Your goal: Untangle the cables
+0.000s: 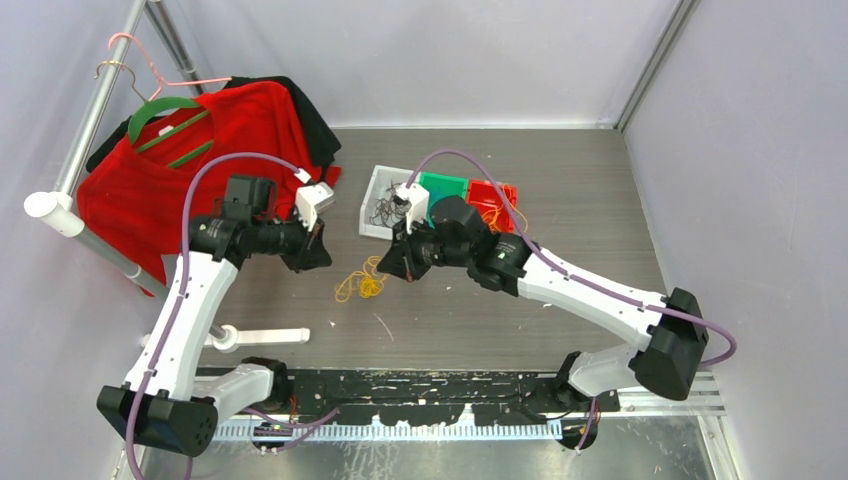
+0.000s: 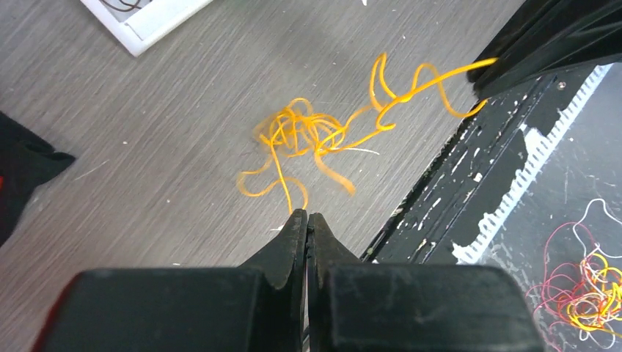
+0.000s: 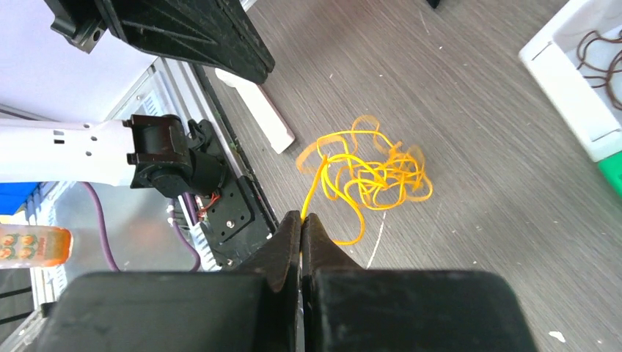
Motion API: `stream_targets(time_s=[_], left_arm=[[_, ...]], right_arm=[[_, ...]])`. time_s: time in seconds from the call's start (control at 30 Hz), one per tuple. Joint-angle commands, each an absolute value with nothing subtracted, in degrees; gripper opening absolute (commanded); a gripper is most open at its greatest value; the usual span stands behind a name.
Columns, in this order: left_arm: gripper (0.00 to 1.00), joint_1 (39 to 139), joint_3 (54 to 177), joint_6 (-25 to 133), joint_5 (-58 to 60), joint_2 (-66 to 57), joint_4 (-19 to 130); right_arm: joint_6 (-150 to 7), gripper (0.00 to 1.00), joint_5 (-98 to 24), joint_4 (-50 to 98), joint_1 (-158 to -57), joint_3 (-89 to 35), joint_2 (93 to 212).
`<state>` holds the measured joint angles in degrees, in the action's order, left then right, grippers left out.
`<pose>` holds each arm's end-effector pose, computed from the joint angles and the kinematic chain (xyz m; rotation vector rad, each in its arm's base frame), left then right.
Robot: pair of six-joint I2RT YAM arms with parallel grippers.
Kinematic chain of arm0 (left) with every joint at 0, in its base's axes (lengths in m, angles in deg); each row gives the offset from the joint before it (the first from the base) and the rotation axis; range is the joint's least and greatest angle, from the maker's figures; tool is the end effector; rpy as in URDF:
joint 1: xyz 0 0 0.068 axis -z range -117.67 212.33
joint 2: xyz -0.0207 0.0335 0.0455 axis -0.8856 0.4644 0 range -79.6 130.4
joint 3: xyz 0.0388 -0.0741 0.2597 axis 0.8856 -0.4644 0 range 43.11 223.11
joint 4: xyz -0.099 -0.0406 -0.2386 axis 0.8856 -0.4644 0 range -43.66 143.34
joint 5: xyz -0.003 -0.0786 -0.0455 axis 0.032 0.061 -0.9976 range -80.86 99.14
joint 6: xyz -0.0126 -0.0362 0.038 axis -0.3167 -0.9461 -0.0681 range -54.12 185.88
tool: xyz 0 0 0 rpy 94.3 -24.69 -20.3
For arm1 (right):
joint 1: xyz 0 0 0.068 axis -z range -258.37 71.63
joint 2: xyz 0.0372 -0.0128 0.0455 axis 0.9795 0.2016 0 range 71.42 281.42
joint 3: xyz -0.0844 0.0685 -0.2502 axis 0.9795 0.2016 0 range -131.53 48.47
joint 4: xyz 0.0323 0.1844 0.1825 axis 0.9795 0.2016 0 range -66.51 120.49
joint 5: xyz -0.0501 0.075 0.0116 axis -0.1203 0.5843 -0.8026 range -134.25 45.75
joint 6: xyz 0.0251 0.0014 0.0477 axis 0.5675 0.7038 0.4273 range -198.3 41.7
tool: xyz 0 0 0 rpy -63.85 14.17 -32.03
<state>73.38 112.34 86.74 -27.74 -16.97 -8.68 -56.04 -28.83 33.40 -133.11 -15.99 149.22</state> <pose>0.1857 -0.0580 0.3514 0.8980 2.2356 -0.7324 0.1748 0.2634 0.3306 -0.7804 1.9980 1.1024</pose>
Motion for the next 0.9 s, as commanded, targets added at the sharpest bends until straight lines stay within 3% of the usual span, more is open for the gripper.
stream_targets(time_s=[0.0,0.17,0.27,0.4,0.43,0.63,0.87], left_arm=[[0.00,73.06,115.62,89.83,-24.82,-18.40,-10.09],[0.02,73.11,117.23,87.29,-28.92,-18.30,-11.54],[0.45,73.14,115.05,86.27,-35.59,-19.35,-11.52],[0.75,73.06,109.59,82.76,-43.80,-24.06,-6.00],[0.79,73.13,108.92,81.85,-44.88,-25.04,-4.51],[0.85,73.14,109.23,82.19,-47.60,-26.25,-3.21],[0.78,73.12,108.51,85.40,-46.64,-25.97,-3.82]], right_arm=[[-59.48,0.01,-30.82,36.83,-132.99,-19.33,145.89],[-58.29,0.01,-31.85,31.81,-133.01,-17.28,144.29],[-55.67,0.01,-29.56,28.53,-132.99,-17.66,144.80],[-53.53,0.01,-25.10,27.65,-132.99,-20.15,146.56],[-53.33,0.01,-23.93,27.62,-132.95,-20.68,146.83],[-51.82,0.01,-18.22,26.62,-133.00,-22.05,147.33],[-46.51,0.01,-11.06,22.47,-132.97,-23.60,149.53]])
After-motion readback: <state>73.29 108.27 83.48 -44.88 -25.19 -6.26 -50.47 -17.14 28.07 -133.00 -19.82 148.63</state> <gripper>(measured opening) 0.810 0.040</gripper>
